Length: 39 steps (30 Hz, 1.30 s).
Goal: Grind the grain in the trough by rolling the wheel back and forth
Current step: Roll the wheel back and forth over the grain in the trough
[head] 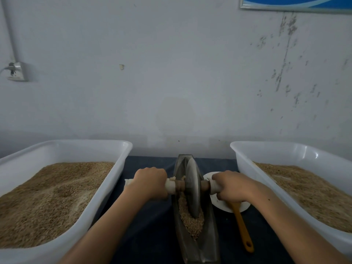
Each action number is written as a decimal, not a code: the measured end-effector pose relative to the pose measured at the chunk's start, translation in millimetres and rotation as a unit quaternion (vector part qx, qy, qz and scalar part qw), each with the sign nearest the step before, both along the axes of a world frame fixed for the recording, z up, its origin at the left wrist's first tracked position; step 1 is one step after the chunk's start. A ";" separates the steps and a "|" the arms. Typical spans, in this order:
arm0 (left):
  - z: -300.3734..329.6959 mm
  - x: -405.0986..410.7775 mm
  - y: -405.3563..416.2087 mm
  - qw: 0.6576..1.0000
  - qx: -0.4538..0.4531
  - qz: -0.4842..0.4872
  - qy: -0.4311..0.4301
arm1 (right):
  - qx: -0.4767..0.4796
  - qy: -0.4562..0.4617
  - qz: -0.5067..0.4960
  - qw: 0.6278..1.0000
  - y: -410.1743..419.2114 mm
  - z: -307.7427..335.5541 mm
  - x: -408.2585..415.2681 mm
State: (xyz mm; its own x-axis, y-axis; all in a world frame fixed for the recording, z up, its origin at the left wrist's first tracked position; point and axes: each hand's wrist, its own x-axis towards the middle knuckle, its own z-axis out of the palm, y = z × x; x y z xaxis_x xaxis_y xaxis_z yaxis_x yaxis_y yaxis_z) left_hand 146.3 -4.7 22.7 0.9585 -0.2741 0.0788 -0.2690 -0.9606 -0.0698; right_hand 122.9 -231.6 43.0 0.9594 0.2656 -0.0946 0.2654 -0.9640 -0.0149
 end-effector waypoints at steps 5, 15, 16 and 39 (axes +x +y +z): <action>-5.8 3.8 0.8 0.998 -0.016 0.010 -0.056 | -0.006 -0.093 0.024 0.995 2.6 -7.5 -0.6; -16.1 8.7 13.3 0.991 -0.102 -0.033 -0.076 | -0.013 -0.205 0.045 0.978 6.3 -16.8 3.4; -14.9 7.3 13.1 0.993 -0.093 -0.034 -0.071 | -0.010 -0.190 0.041 0.981 5.9 -15.2 2.7; -11.3 -1.0 -5.1 0.983 -0.009 0.004 -0.181 | 0.036 -0.134 -0.011 0.990 -1.2 -24.7 10.3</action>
